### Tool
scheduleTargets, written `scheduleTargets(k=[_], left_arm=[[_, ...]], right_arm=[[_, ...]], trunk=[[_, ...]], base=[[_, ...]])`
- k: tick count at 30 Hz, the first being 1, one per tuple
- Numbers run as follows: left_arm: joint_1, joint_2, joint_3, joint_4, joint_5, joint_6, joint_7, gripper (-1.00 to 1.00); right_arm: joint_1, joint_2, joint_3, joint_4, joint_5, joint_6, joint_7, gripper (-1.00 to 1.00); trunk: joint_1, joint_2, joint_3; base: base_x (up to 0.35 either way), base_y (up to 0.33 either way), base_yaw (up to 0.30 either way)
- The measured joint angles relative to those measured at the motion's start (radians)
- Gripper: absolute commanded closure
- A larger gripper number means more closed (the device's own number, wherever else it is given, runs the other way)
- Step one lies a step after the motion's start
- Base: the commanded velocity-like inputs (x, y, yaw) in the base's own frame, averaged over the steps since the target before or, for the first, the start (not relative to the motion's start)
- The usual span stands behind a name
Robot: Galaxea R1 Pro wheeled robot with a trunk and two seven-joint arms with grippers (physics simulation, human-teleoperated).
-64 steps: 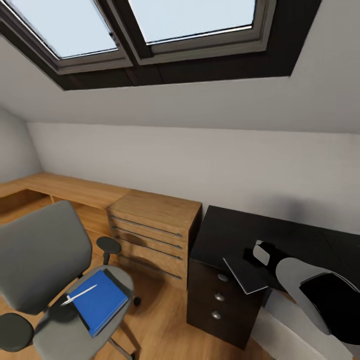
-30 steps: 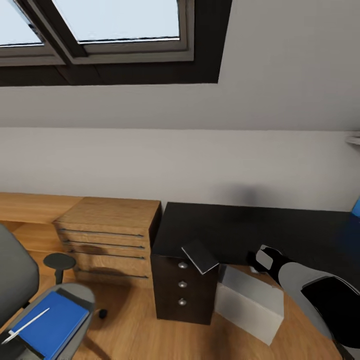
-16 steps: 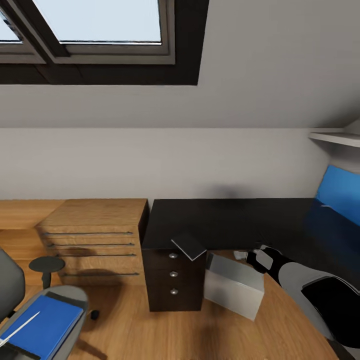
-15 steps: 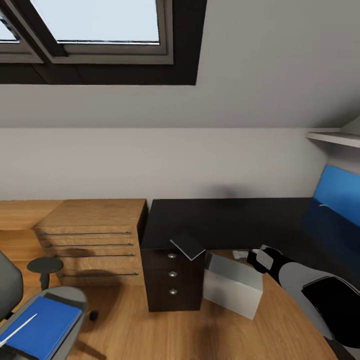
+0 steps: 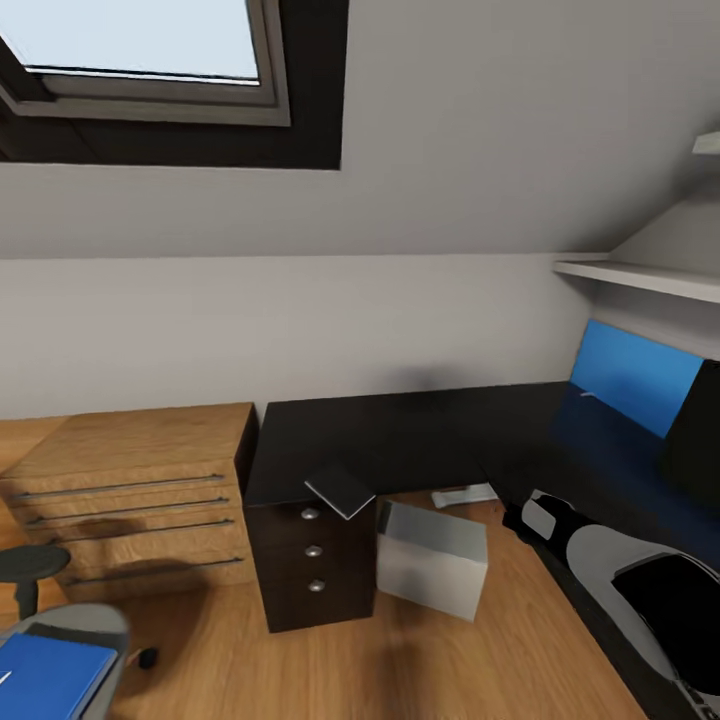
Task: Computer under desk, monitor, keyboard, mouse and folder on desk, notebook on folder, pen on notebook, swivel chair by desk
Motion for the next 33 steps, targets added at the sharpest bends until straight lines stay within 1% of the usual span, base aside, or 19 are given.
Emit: scheduleTargets(k=[8,14,18,28,31,33], left_arm=[[0.000,0.000,0.000,0.000,0.000,0.000,0.000,-1.00],[0.000,0.000,0.000,0.000,0.000,0.000,0.000,-1.00],[0.000,0.000,-0.001,0.000,0.000,0.000,0.000,-1.00],[0.000,-0.001,-0.002,0.000,0.000,0.000,0.000,-1.00],[0.000,-0.001,-0.002,0.000,0.000,0.000,0.000,-1.00],[0.000,-0.001,-0.002,0.000,0.000,0.000,0.000,-1.00]], right_arm=[[0.000,-0.014,-0.001,0.000,-0.003,-0.001,0.000,1.00],[0.000,-0.015,0.000,0.000,-0.044,0.000,0.001,1.00],[0.000,-0.015,0.000,0.000,-0.056,-0.001,0.001,1.00],[0.000,-0.015,0.000,0.000,-0.059,-0.002,0.001,1.00],[0.001,-0.014,0.002,0.000,-0.059,-0.015,0.003,1.00],[0.001,-0.010,0.005,0.001,-0.058,-0.037,0.005,1.00]], trunk=[[0.000,0.000,-0.001],[0.000,0.000,-0.002],[0.000,0.000,-0.002],[0.000,0.000,-0.005],[0.000,0.000,-0.006],[0.000,0.000,-0.006]], base=[[0.000,0.000,-0.261],[0.000,0.000,-0.261],[0.000,0.000,-0.261],[0.000,0.000,-0.250],[0.000,0.000,-0.115],[0.007,0.000,-0.034]])
